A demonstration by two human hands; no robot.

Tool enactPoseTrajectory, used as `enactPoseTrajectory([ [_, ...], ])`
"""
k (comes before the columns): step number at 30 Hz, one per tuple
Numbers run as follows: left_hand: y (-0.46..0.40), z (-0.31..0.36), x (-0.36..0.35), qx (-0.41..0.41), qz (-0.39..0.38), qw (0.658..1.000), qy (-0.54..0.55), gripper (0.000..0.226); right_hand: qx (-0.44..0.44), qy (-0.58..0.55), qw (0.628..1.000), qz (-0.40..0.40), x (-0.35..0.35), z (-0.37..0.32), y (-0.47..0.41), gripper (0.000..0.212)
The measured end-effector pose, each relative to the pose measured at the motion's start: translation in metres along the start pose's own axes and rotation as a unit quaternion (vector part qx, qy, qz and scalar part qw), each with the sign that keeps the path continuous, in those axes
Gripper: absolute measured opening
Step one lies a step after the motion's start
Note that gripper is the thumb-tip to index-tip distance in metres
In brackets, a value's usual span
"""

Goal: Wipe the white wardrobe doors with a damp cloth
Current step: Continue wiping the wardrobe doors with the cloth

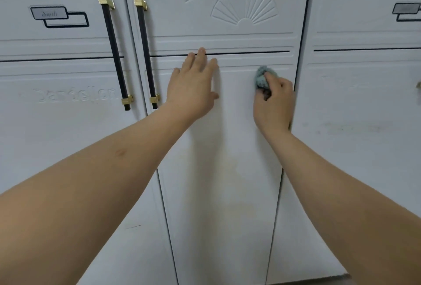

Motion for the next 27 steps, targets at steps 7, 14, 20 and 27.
enactPoseTrajectory([
  [7,0.025,-0.038,-0.010,-0.033,0.073,0.997,0.017,0.067,0.146,0.021,0.989,-0.013,-0.060,-0.016,0.069,0.047],
  [14,0.048,-0.055,-0.020,-0.036,0.068,0.997,-0.012,0.071,0.373,0.037,0.912,-0.166,-0.082,0.001,0.127,0.037],
  [20,0.070,-0.073,-0.008,-0.055,0.055,0.996,-0.040,0.069,0.546,0.130,0.756,-0.337,-0.045,0.041,0.125,0.023],
  [27,0.083,-0.089,0.005,-0.005,0.077,0.997,-0.019,0.068,0.342,-0.012,0.920,-0.192,-0.053,-0.046,0.080,0.020],
])
Point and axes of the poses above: each hand's wrist, its own y-axis away from the middle knuckle, its own x-axis out of the back of the hand, z = x × y, the point moved 2 cm from there along -y, towards the middle knuckle, and after that the axes turned 7 degrees about x, right-handed, at the moved point
